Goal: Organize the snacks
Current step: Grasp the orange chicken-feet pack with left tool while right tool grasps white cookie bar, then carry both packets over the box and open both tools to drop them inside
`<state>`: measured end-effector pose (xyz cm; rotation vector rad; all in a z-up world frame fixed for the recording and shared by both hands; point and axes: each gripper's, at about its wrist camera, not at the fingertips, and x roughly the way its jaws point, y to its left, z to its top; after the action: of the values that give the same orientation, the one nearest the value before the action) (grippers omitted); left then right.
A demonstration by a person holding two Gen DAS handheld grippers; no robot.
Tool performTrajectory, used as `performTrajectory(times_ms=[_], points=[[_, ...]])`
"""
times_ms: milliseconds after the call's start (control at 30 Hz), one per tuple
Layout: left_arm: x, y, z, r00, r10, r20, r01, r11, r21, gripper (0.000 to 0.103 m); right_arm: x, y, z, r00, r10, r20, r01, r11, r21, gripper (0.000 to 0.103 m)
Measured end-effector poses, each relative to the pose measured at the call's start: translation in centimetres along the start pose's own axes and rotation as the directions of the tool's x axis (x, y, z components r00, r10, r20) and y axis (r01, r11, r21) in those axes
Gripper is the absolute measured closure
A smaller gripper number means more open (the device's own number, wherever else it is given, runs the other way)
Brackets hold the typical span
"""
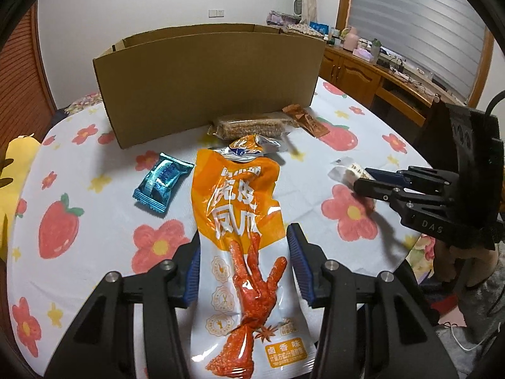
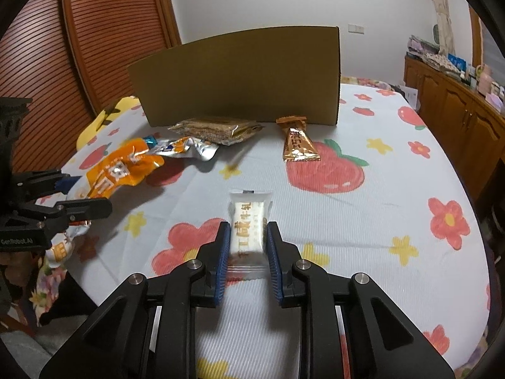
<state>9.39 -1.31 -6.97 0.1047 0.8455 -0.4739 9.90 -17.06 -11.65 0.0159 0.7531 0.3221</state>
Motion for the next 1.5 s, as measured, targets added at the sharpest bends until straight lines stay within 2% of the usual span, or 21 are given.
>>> performTrajectory(times_ms=[267, 767, 1500], points=[[-0.7, 0.9, 0.1, 0.999, 0.017, 0.041, -0.015, 0.999, -0.042, 0.055, -0.1, 0.1, 0.0, 1.0, 0.0, 0.008, 0.0, 1.0, 0.001, 0.082], [-1.7, 3.6, -0.8, 0.997, 0.048, 0.064, -0.041, 0.993, -0.113, 0.056, -0.2, -0.2, 0.0, 1.0, 0.005, 0.015, -0.006, 1.0, 0.021, 0.082], [-4.4, 4.5, 2.1, 0.98, 0.082, 0.182, -0.058, 0.989, -0.134, 0.056, -2.0, -0.3, 1.6, 0.998, 0.008, 0.068, -0.009, 1.0, 0.013, 0.082]])
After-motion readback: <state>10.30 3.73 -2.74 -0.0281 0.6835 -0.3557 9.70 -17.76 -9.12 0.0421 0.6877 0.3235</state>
